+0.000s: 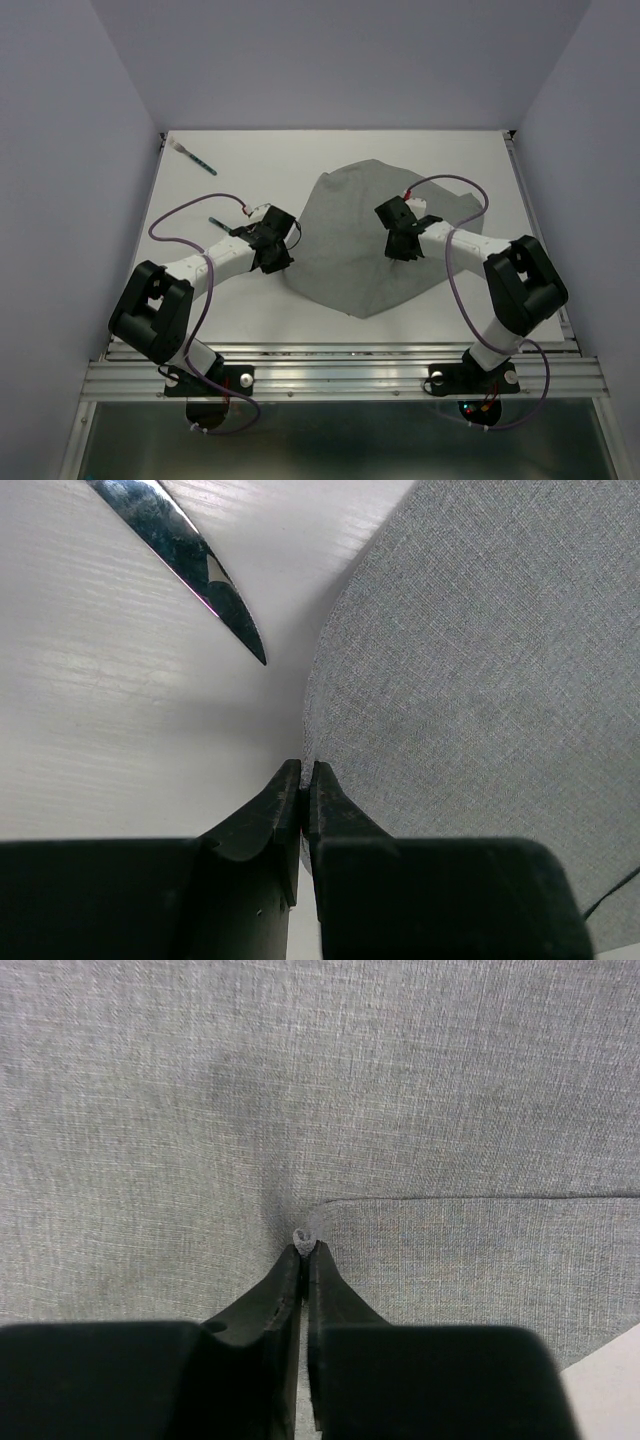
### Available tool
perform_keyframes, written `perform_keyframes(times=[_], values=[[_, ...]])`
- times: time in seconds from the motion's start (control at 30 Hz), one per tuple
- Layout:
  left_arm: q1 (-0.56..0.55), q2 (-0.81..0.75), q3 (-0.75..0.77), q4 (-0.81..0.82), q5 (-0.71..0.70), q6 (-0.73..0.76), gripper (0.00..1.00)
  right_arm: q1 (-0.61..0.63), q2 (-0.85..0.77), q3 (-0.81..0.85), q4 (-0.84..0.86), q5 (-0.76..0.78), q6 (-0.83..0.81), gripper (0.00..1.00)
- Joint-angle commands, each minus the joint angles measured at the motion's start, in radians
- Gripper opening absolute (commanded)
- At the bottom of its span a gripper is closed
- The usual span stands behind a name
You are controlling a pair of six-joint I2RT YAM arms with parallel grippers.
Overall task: Fold the napkin into a case and place the utensils inside
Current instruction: Pick up the crumpled napkin from the center of the board, then flatten out the crumpled napkin at the center of the board.
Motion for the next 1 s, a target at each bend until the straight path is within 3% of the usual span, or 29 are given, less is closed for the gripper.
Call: perform_keyframes(times=[0.0, 0.23, 0.33, 0.5, 0.63, 0.8, 0.97], values=[[-0.004, -0.034, -0.008, 0.0, -0.004, -0.003, 0.0, 0.004, -0.031, -0.023, 0.041, 0.007, 0.027, 0.01], [-0.003, -0.051, -0.011, -0.007, 0.0, -0.006, 0.0, 0.004, -0.091, -0.047, 0.043, 0.048, 0.035, 0.01], [-0.001, -0.051, 0.023, -0.02, -0.011, 0.005, 0.0, -0.075, -0.15, -0.055, 0.043, 0.033, 0.009, 0.01], [0.008, 0.053, 0.24, -0.068, -0.028, 0.053, 0.0, -0.25, -0.226, 0.024, 0.041, -0.014, -0.062, 0.01], [0.016, 0.141, 0.622, -0.224, -0.089, 0.129, 0.0, -0.319, -0.302, 0.225, 0.018, -0.015, -0.128, 0.01], [0.051, 0.135, 0.992, -0.296, -0.105, 0.196, 0.0, -0.329, -0.399, 0.455, -0.017, 0.091, -0.189, 0.01], [0.069, 0.051, 1.172, -0.31, -0.163, 0.254, 0.0, -0.329, -0.489, 0.678, -0.037, 0.116, -0.263, 0.01]])
